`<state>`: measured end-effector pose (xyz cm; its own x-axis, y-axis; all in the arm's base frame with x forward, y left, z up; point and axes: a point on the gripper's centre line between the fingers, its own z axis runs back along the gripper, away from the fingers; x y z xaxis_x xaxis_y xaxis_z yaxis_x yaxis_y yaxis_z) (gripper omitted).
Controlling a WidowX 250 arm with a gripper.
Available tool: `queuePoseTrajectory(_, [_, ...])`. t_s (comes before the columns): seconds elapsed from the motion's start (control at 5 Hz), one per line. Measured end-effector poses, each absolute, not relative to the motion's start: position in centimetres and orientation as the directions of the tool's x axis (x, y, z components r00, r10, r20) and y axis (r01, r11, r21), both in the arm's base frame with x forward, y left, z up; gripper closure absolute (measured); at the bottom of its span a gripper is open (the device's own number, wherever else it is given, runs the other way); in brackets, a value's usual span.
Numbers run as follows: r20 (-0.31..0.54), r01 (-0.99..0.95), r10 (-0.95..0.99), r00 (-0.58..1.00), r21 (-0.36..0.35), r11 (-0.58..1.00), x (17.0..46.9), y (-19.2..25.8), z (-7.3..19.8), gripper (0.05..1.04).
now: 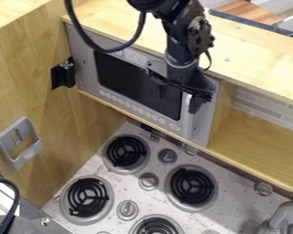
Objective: Open microwave
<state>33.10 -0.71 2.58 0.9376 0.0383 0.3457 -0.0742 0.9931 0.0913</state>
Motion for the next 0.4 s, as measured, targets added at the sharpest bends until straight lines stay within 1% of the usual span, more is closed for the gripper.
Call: queuePoseTrajectory(0.4, [0.325, -0.038, 0.010, 0.946, 0.080, 0.996, 33.84, -1.92, 1.61, 0.083])
